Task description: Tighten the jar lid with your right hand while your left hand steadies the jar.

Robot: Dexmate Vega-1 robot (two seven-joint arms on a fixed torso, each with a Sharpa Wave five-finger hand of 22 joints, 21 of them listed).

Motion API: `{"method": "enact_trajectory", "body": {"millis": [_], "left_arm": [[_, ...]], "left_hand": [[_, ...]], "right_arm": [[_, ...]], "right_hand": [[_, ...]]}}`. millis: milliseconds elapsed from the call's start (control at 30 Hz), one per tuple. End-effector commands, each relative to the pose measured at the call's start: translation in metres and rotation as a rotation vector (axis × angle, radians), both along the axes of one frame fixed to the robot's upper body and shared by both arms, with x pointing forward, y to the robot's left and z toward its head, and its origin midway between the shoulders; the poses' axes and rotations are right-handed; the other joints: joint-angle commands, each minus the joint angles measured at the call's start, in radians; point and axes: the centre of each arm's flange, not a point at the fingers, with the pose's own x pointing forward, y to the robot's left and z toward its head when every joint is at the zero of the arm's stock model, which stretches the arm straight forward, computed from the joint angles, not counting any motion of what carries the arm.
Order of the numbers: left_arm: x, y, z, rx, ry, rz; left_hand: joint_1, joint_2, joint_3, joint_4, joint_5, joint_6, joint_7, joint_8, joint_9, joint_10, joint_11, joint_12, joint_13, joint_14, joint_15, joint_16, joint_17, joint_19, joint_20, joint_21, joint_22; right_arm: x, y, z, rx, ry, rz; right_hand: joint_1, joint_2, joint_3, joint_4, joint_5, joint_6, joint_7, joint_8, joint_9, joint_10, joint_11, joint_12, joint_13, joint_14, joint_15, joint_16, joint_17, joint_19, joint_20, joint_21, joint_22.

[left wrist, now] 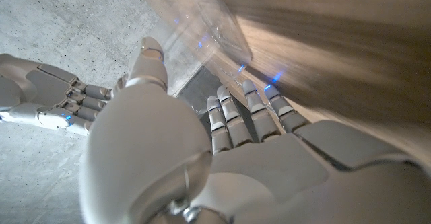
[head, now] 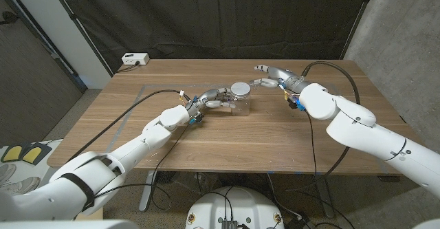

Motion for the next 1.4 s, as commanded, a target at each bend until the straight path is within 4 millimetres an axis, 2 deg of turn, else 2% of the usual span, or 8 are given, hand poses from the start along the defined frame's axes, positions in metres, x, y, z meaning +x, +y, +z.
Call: {"method": "enact_trajectory", "body": {"millis": [33,233,367,433,567,900,1133,1400], "left_arm": [[-0.002,0.000,-0.004,0.033,0.002,0.016],[-0.003,-0.001,-0.004,0.037,0.000,0.018],[-0.003,-0.001,-0.004,0.039,0.001,0.022],[-0.003,-0.001,-0.004,0.043,0.001,0.023],[-0.002,0.000,-0.003,0.044,0.001,0.025],[-0.001,0.000,-0.004,0.049,0.003,0.029],[0.000,0.000,-0.005,0.049,0.009,0.031],[0.002,0.001,-0.006,0.045,0.016,0.036]], "left_hand": [[0.080,0.096,0.008,-0.004,-0.003,0.154,-0.052,0.012,0.004,0.065,-0.046,0.008,0.007,0.003,-0.094,0.003,0.001,0.000,0.001,0.005,0.004],[0.087,0.092,0.005,-0.007,-0.004,0.160,-0.055,0.014,0.004,0.069,-0.045,0.004,0.008,0.005,-0.095,0.002,-0.001,0.000,-0.004,0.005,0.004],[0.088,0.093,0.003,-0.006,-0.005,0.162,-0.057,0.015,0.004,0.069,-0.050,0.001,0.009,0.005,-0.095,0.002,-0.001,-0.001,-0.006,0.005,0.004],[0.088,0.093,0.002,-0.006,-0.005,0.162,-0.057,0.015,0.004,0.071,-0.050,0.001,0.009,0.004,-0.095,0.001,-0.001,-0.001,-0.006,0.005,0.004],[0.089,0.094,0.001,-0.005,-0.005,0.165,-0.058,0.016,0.004,0.076,-0.049,0.000,0.011,0.002,-0.096,0.000,-0.002,-0.001,-0.005,0.005,0.004],[0.091,0.097,-0.002,-0.004,-0.005,0.169,-0.058,0.018,0.005,0.082,-0.050,-0.002,0.013,0.000,-0.094,-0.002,-0.002,-0.002,-0.007,0.005,0.005],[0.093,0.099,-0.005,-0.002,-0.005,0.173,-0.055,0.020,0.005,0.085,-0.048,-0.005,0.015,0.000,-0.094,-0.003,-0.002,-0.004,-0.007,0.005,0.005],[0.094,0.101,-0.009,-0.001,-0.005,0.171,-0.055,0.019,0.005,0.082,-0.047,-0.011,0.017,-0.002,-0.095,-0.005,-0.003,-0.004,-0.006,0.005,0.005]], "right_arm": [[-0.009,0.019,0.029,-0.260,0.030,-0.105],[-0.006,0.032,0.035,-0.358,0.089,-0.113],[-0.005,0.039,0.039,-0.415,0.117,-0.113],[-0.005,0.044,0.041,-0.447,0.131,-0.118],[-0.004,0.053,0.047,-0.514,0.162,-0.119],[-0.001,0.073,0.053,-0.644,0.193,-0.123],[0.004,0.083,0.057,-0.700,0.188,-0.132],[0.013,0.097,0.059,-0.772,0.194,-0.131]], "right_hand": [[0.038,-0.010,0.012,0.000,0.008,-0.020,-0.006,-0.007,0.002,-0.024,-0.003,-0.006,0.005,-0.006,-0.006,-0.003,0.001,0.009,0.000,-0.002,0.002],[0.088,-0.040,0.011,0.008,0.011,-0.054,-0.058,-0.013,0.004,-0.063,-0.020,-0.013,0.008,-0.007,-0.003,-0.005,0.001,0.031,0.034,0.001,0.003],[0.100,-0.048,0.008,0.011,0.012,-0.075,-0.080,-0.018,0.005,-0.076,-0.030,-0.014,0.009,-0.001,-0.004,-0.003,0.002,0.047,0.039,0.004,0.003],[0.112,-0.054,0.007,0.012,0.013,-0.087,-0.111,-0.018,0.005,-0.082,-0.040,-0.013,0.010,0.001,-0.004,-0.002,0.002,0.055,0.040,0.005,0.003],[0.123,-0.054,0.009,0.012,0.015,-0.093,-0.110,-0.017,0.006,-0.092,-0.038,-0.014,0.010,0.000,-0.004,-0.003,0.002,0.065,0.042,0.007,0.003],[0.183,-0.059,0.016,0.009,0.024,-0.101,-0.155,-0.010,0.007,-0.101,-0.031,-0.009,0.012,-0.002,-0.005,-0.005,0.003,0.119,0.015,0.018,0.004],[0.222,-0.065,0.018,0.011,0.029,-0.110,-0.190,-0.008,0.008,-0.123,-0.025,-0.011,0.013,-0.027,0.002,-0.013,0.004,0.088,0.044,-0.001,0.003],[0.254,-0.064,0.023,0.010,0.032,-0.134,-0.190,-0.012,0.008,-0.143,-0.033,-0.013,0.013,-0.035,0.003,-0.013,0.004,0.091,0.052,-0.004,0.002]]}}
